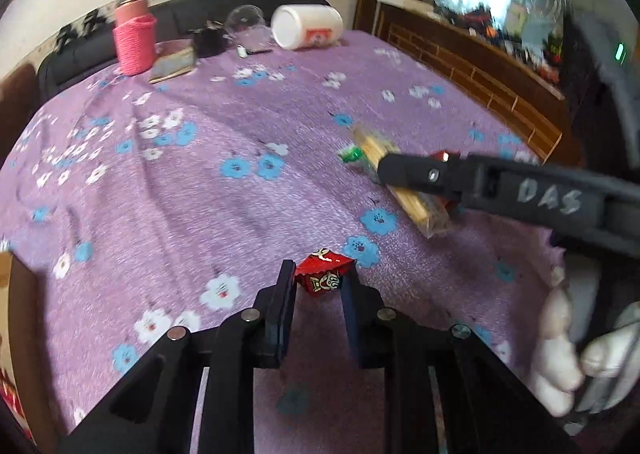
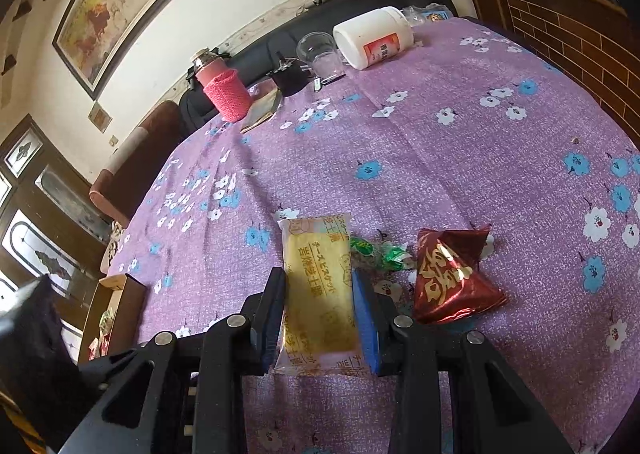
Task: Organize snacks
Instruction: 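Carry both snacks over the box and open both tools, then move both tools toward the remaining red foil snack and green candy, then grasp the red foil snack with the right tool while the left tool grasps the green candy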
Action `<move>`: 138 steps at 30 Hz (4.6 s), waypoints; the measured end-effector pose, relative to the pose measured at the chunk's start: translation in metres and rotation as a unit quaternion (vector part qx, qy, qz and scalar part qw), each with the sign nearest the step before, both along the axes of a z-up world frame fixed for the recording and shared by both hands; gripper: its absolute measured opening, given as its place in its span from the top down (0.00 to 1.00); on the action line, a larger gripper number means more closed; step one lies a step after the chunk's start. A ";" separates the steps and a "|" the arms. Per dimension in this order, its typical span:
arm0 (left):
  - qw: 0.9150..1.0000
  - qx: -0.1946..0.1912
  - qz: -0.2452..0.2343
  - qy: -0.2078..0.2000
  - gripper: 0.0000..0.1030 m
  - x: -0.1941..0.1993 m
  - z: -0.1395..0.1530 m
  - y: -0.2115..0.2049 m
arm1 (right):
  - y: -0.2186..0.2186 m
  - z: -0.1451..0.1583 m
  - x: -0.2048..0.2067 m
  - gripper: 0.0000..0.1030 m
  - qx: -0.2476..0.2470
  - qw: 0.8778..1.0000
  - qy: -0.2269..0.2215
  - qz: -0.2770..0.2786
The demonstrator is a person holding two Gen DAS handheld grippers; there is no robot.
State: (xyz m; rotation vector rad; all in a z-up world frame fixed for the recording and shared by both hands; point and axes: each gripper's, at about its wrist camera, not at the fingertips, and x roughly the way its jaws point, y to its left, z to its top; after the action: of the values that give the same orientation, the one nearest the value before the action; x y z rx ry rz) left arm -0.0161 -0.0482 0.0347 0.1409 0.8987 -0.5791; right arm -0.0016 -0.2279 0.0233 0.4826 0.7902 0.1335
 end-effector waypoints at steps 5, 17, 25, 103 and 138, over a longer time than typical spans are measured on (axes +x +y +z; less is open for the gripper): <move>0.998 -0.032 0.043 -0.017 0.80 -0.020 0.031 0.050 | 0.008 0.000 -0.002 0.65 -0.003 1.000 -0.007 0.012; 0.971 -0.015 0.239 -0.021 0.79 -0.024 0.063 0.272 | 0.127 0.046 -0.008 0.65 0.005 0.991 -0.025 0.130; 0.948 -0.031 0.313 0.042 0.79 0.012 0.027 0.354 | 0.284 0.048 0.021 0.64 -0.022 0.966 0.019 0.256; 0.958 -0.015 0.282 -0.059 0.11 -0.130 0.072 0.218 | 0.151 0.012 -0.109 0.38 -0.075 0.995 -0.020 0.065; 0.996 -0.032 0.002 0.081 0.28 0.081 0.010 -0.088 | -0.097 -0.019 -0.014 0.66 0.009 0.993 0.045 -0.111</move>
State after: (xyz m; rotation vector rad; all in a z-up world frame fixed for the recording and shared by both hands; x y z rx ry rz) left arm 0.0646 -0.1360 0.0447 0.0337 1.0358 -0.6211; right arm -0.0159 -0.3252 0.0041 0.5931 0.8181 -0.0892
